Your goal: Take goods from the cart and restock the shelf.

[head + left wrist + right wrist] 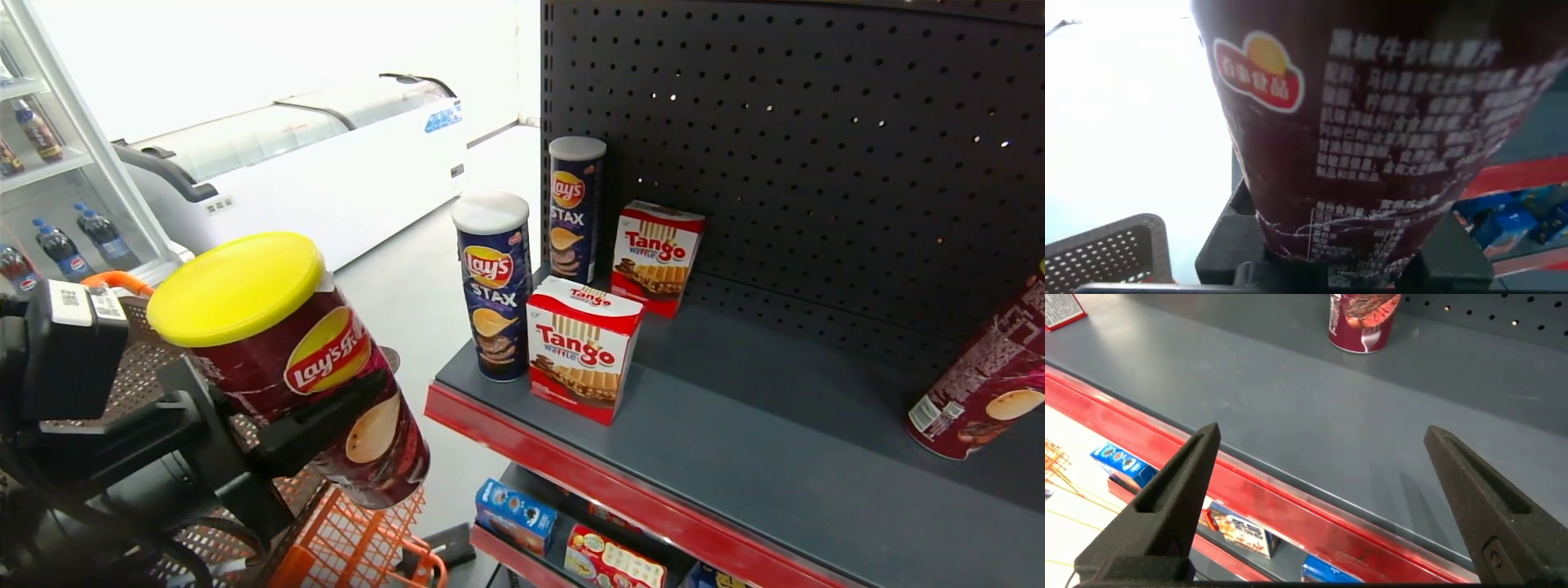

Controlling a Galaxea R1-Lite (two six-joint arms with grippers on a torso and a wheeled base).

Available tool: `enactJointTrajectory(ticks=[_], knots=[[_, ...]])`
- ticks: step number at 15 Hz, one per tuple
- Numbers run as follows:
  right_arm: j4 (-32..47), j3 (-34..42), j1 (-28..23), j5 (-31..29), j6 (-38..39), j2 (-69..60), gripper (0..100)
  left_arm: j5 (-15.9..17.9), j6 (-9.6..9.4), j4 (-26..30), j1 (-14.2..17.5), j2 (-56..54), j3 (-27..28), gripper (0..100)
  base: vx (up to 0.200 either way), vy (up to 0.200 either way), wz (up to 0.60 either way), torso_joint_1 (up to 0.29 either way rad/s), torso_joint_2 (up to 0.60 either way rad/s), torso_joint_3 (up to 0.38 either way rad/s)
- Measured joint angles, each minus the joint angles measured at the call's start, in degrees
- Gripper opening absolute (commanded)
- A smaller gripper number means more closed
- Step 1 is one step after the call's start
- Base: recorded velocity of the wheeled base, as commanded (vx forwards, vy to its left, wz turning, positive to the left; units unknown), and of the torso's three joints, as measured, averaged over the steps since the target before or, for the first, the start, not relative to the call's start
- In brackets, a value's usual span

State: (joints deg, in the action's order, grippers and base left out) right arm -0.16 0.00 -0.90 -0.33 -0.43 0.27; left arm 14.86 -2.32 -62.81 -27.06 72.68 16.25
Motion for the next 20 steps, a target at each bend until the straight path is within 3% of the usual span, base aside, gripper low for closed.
enactJointTrajectory(ticks=[5,7,11,16,20], knots=[[0.0,0.0,0.0,0.0,0.0,0.0,100,0.9,-0.09,0.1,-0.1,1.2,-0.5,0,0.000,0.000,0.00,0.000,0.00,0.000],[0.0,0.0,0.0,0.0,0.0,0.0,100,3.6,-0.13,0.1,0.0,2.0,-0.4,0,0.000,0.000,0.00,0.000,0.00,0.000],[0.0,0.0,0.0,0.1,-0.1,0.0,100,5.9,-0.37,0.0,-0.1,3.3,0.2,0,0.000,0.000,0.00,0.000,0.00,0.000],[0.0,0.0,0.0,0.3,0.0,0.0,100,14.2,-0.33,0.0,-0.2,3.5,0.6,0,0.000,0.000,0.00,0.000,0.00,0.000],[0.0,0.0,0.0,0.3,0.0,0.0,100,16.3,-0.33,0.1,-0.2,3.5,0.7,0,0.000,0.000,-0.60,-0.001,0.00,0.004]])
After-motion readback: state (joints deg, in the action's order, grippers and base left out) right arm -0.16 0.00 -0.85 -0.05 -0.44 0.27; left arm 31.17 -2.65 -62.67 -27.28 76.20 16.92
